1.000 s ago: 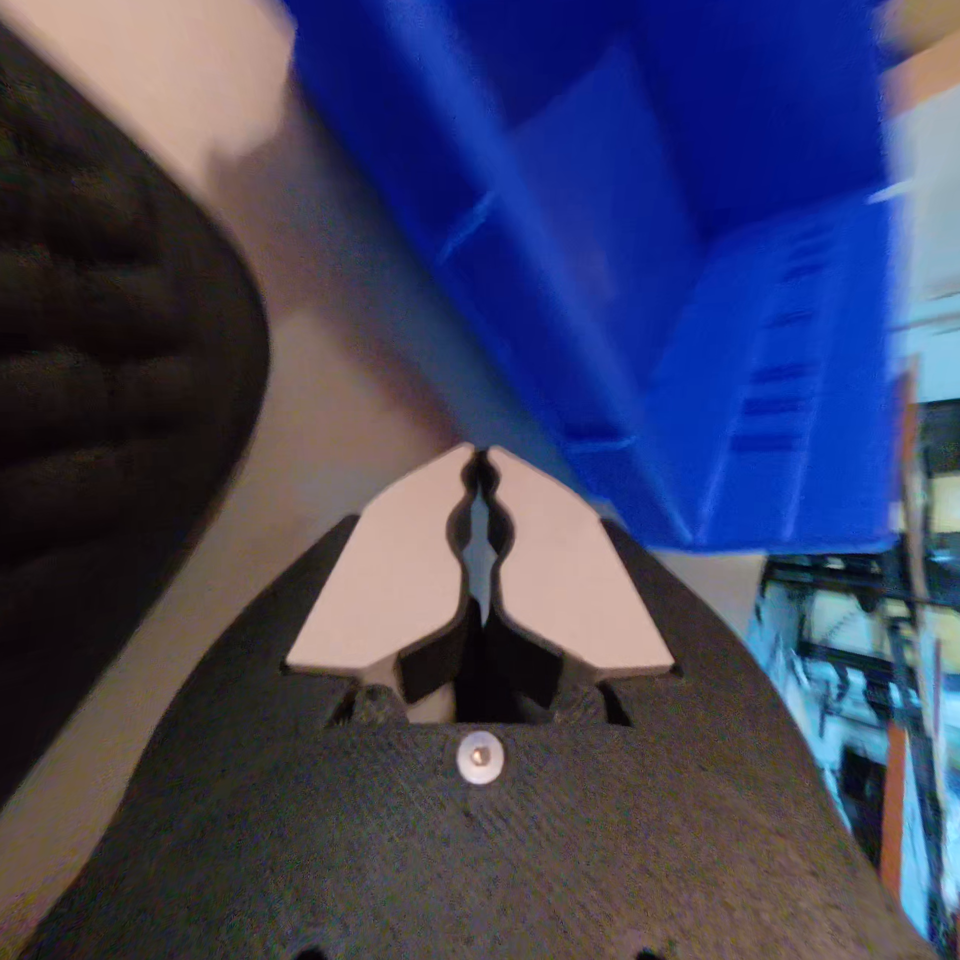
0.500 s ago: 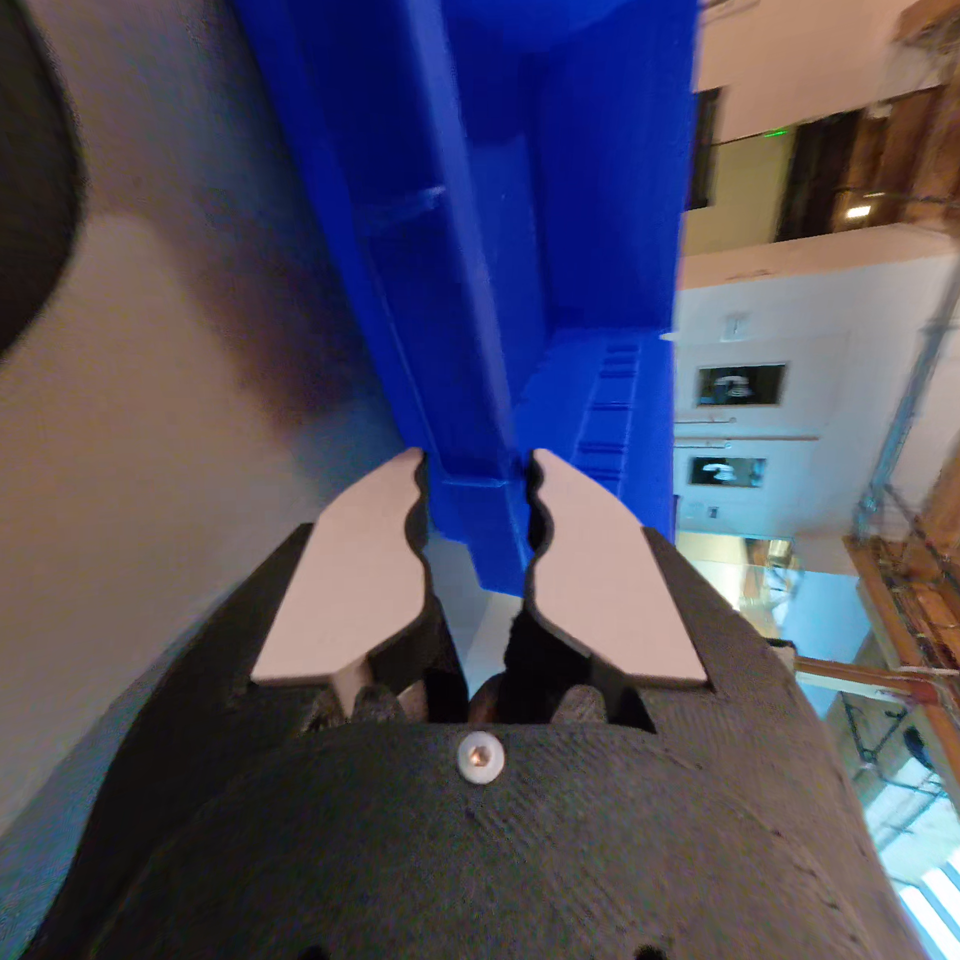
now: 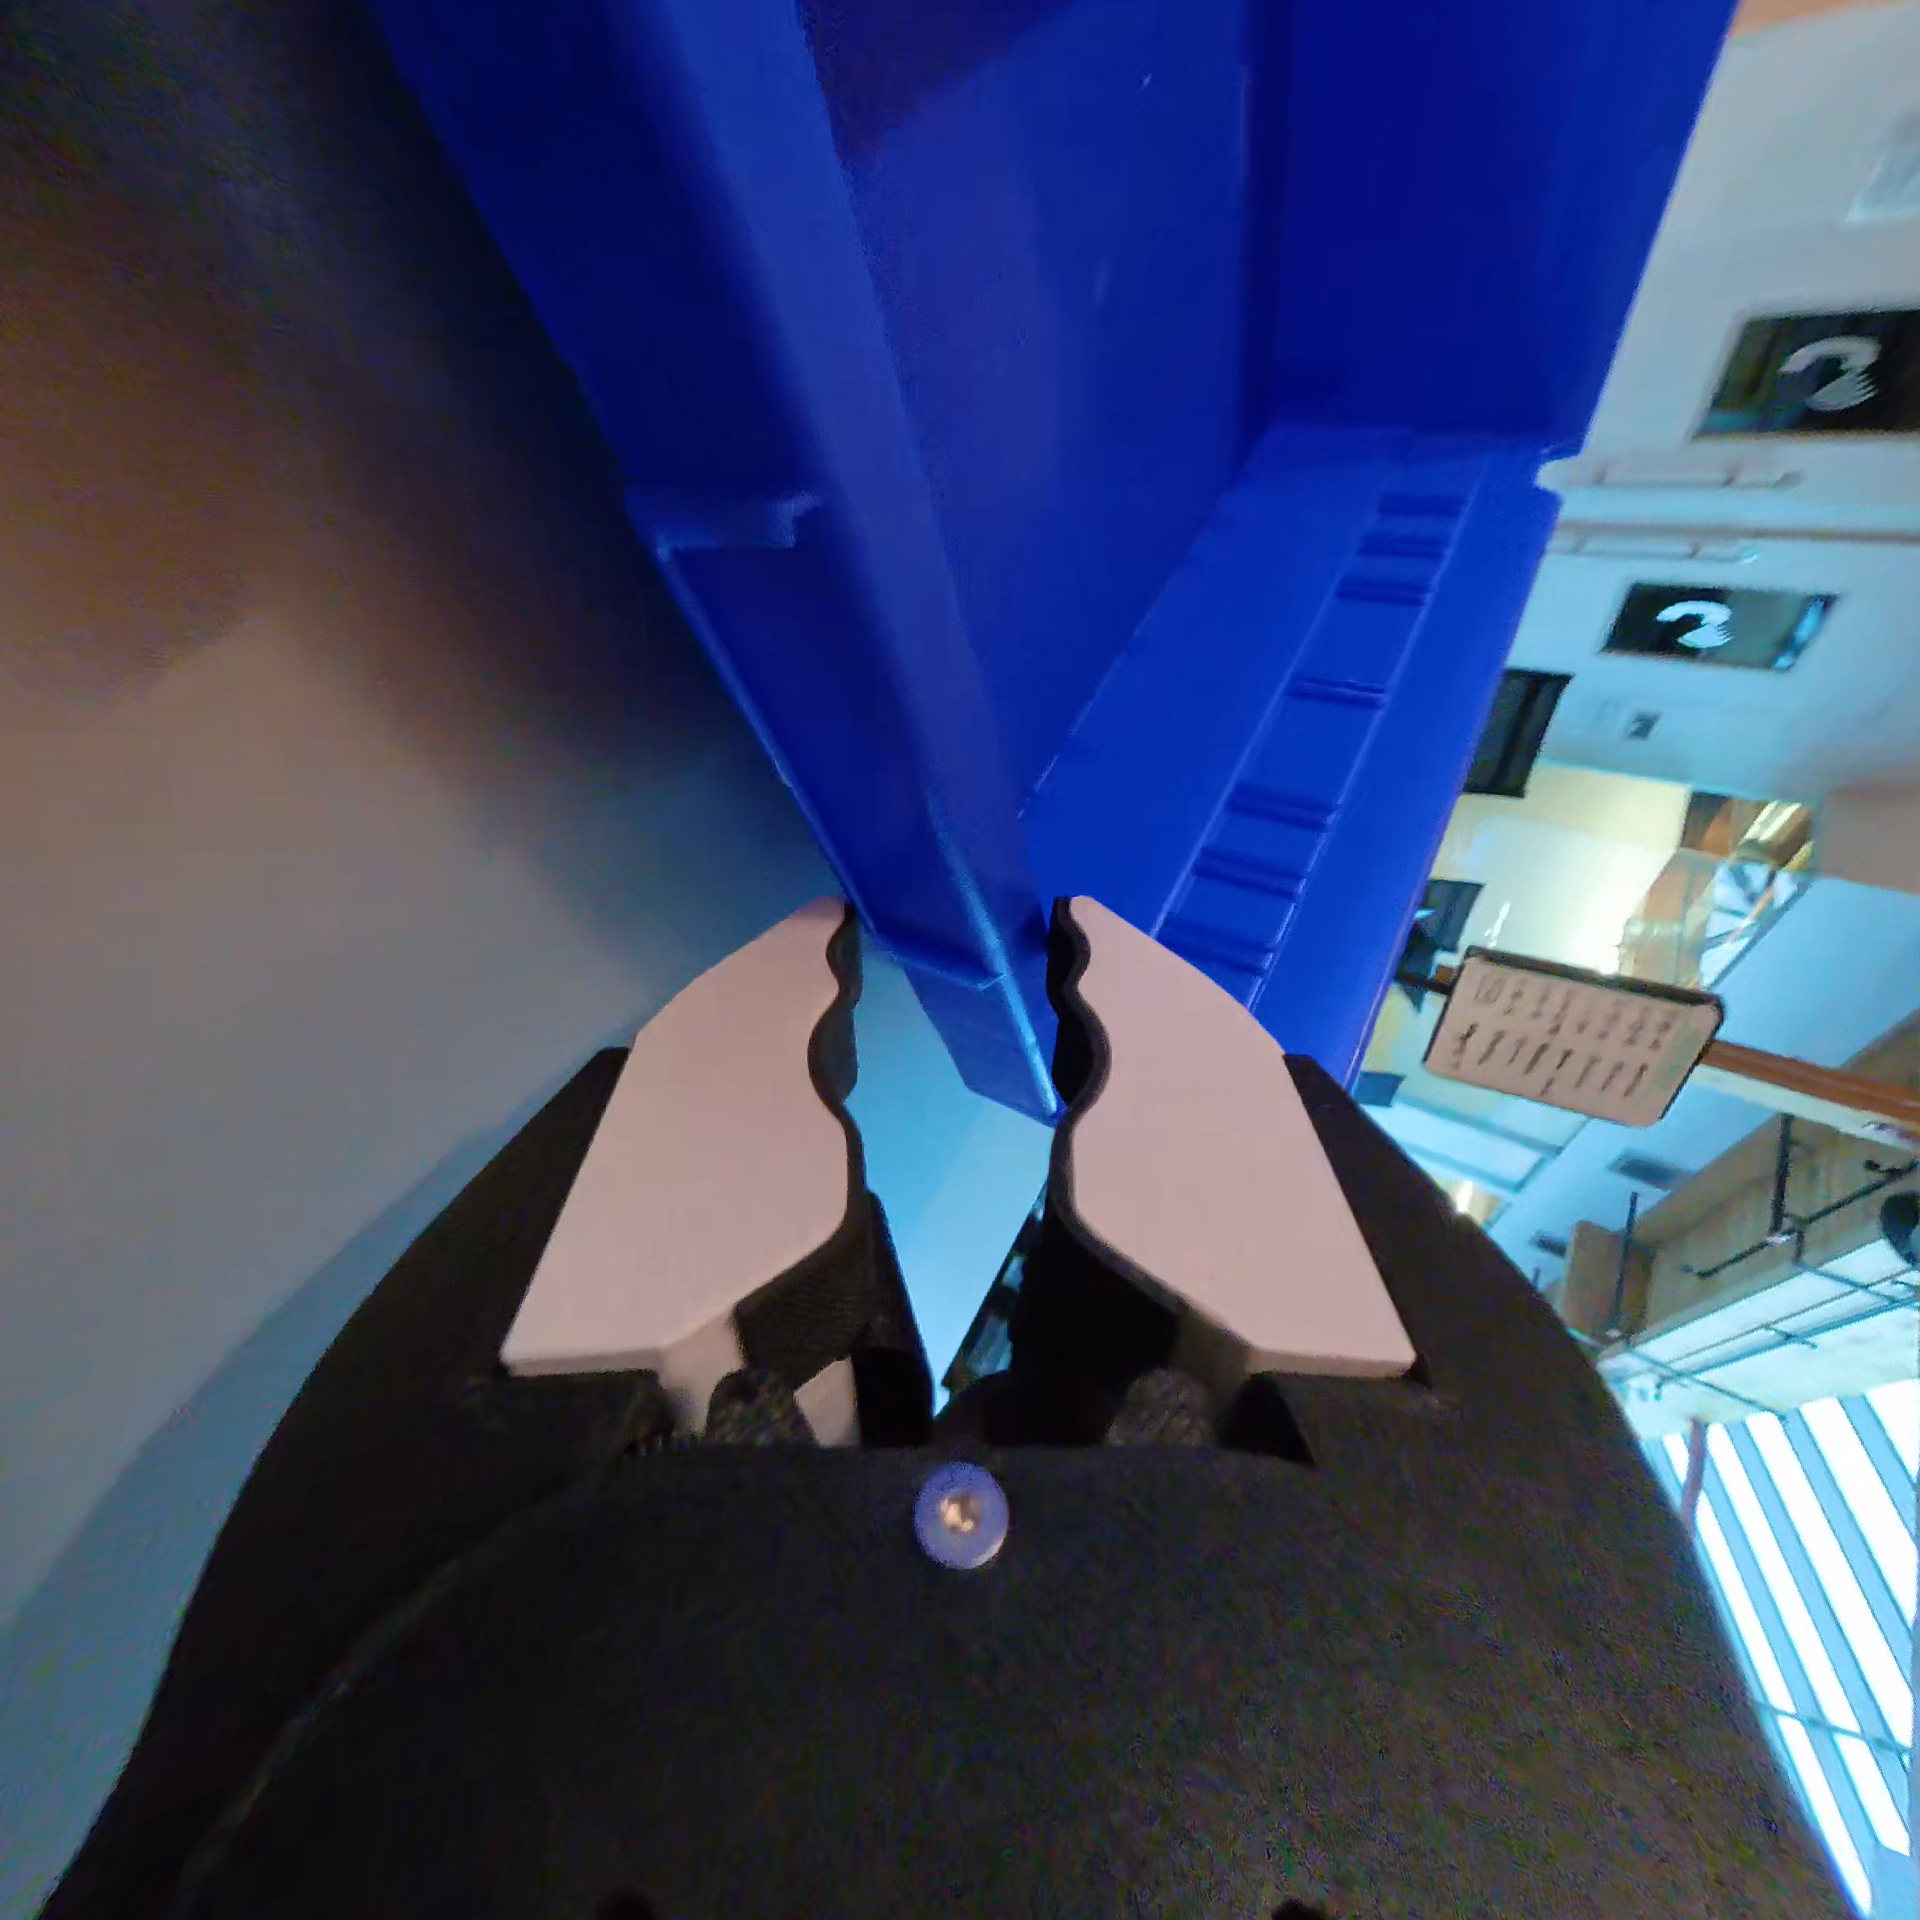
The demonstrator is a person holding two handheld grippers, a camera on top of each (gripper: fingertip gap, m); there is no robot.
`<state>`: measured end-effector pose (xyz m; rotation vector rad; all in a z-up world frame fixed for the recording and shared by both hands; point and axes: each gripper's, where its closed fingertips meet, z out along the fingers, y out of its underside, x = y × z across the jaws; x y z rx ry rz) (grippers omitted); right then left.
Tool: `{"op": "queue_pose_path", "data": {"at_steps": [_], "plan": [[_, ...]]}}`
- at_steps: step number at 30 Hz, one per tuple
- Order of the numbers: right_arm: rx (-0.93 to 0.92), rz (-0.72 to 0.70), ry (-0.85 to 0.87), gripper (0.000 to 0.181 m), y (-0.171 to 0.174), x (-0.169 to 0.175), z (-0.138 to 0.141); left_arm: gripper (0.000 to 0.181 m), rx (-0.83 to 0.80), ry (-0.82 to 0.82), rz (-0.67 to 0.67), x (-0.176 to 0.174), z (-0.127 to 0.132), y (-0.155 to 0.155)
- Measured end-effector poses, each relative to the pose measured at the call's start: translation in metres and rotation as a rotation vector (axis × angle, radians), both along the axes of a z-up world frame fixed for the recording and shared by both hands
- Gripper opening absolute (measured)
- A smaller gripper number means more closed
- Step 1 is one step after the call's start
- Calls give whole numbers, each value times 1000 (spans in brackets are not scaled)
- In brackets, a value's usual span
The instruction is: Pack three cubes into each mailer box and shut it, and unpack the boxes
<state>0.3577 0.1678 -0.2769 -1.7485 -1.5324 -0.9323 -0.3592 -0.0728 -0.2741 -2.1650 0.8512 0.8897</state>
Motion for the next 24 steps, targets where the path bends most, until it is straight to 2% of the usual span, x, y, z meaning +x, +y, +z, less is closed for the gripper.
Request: {"op": "queue_pose_path", "data": {"at_steps": [5, 13, 15, 16, 18, 20, 22, 24], "plan": [[-90, -92, -28, 35, -15, 19, 0, 39, 34, -3, 2, -7, 1, -13], [-254, -223, 5, 34, -46, 24, 1, 39, 43, 0, 8, -15, 1, -25], [-268, -227, 25, 33, -50, 23, 1, 42, 48, -26, 24, -14, 2, -26], [-270, -215, 60, 40, -51, 21, 2, 47, 51, -79, 26, -10, 3, -27], [-286, -150, 211, 52, -56, 7, 11, 54, 128, -233, 17, 2, 19, -28], [-261, -40, 428, 65, -60, -19, 37, 56, 305, -353, 15, 9, 56, -26], [-150, 159, 677, 76, -61, -58, 79, 54, 516, -419, 92, 3, 98, -25], [-107, 411, 962, 85, -76, -107, 118, 54, 591, -562, 169, 2, 118, -23]]}}
